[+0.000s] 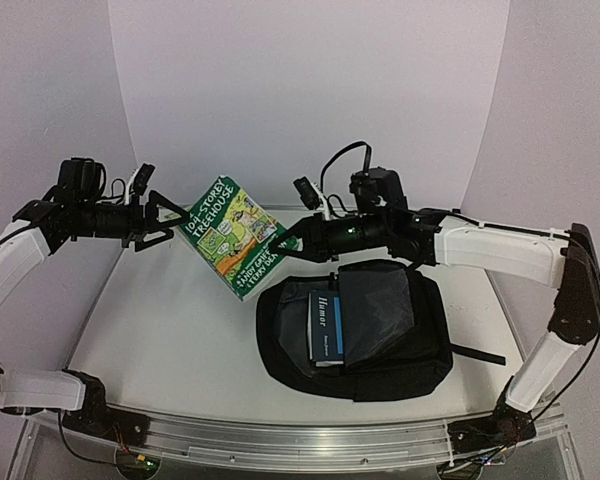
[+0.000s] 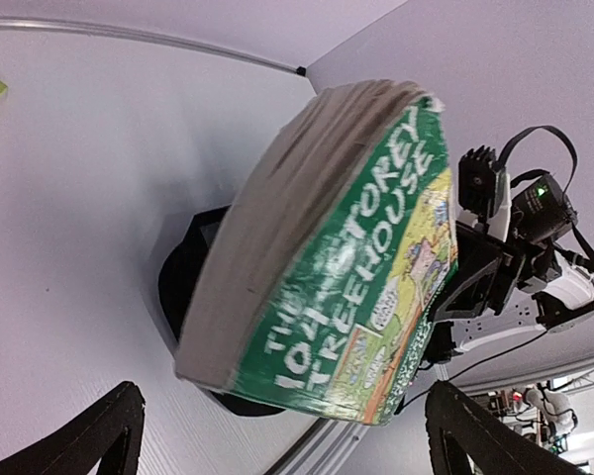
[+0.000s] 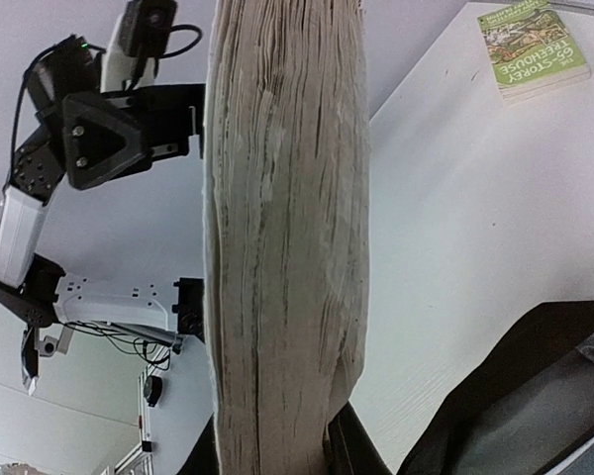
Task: Pack the student bag
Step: Pick up the book from the center of the board.
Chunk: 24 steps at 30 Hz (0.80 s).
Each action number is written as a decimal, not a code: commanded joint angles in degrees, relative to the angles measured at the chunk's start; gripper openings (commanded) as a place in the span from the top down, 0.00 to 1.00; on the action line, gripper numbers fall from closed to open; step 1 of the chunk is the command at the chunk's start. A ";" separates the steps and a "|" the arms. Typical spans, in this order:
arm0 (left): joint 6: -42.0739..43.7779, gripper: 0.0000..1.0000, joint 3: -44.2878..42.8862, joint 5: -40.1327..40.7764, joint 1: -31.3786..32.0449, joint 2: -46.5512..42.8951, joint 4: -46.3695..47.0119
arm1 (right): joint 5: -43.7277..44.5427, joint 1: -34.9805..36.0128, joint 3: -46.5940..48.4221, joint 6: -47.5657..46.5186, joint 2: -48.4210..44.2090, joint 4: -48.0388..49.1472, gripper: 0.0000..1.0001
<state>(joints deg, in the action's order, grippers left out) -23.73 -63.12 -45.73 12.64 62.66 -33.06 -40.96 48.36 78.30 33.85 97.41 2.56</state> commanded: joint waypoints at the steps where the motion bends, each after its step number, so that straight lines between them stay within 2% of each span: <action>1: 2.74 0.01 -3.59 -5.46 -0.09 2.39 -2.98 | -4.53 0.12 -0.57 -2.65 -5.98 3.39 1.00; 8: 1.07 0.01 -2.21 -14.85 1.12 2.58 2.71 | -8.95 0.14 -1.10 -3.50 -6.24 2.52 1.00; 14: 2.54 0.02 -2.96 -21.57 2.48 5.66 0.80 | -11.99 0.19 -0.64 -4.66 -5.01 1.55 1.00; 19: 5.28 0.03 -4.24 -23.56 3.81 8.10 -2.78 | -15.05 0.23 -0.40 -5.32 -4.33 0.86 1.00; 21: 6.10 0.06 -4.62 -24.41 4.56 8.82 -3.53 | -16.26 0.21 -0.35 -5.82 -3.94 0.25 1.00; 24: 7.22 0.15 -5.37 -25.05 5.27 10.20 -4.83 | -17.20 0.19 -0.21 -6.86 -3.54 -1.29 1.00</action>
<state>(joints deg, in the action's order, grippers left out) -19.44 -64.44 -67.13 16.93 71.87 -35.91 -53.43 48.36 76.69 29.79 94.39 -1.88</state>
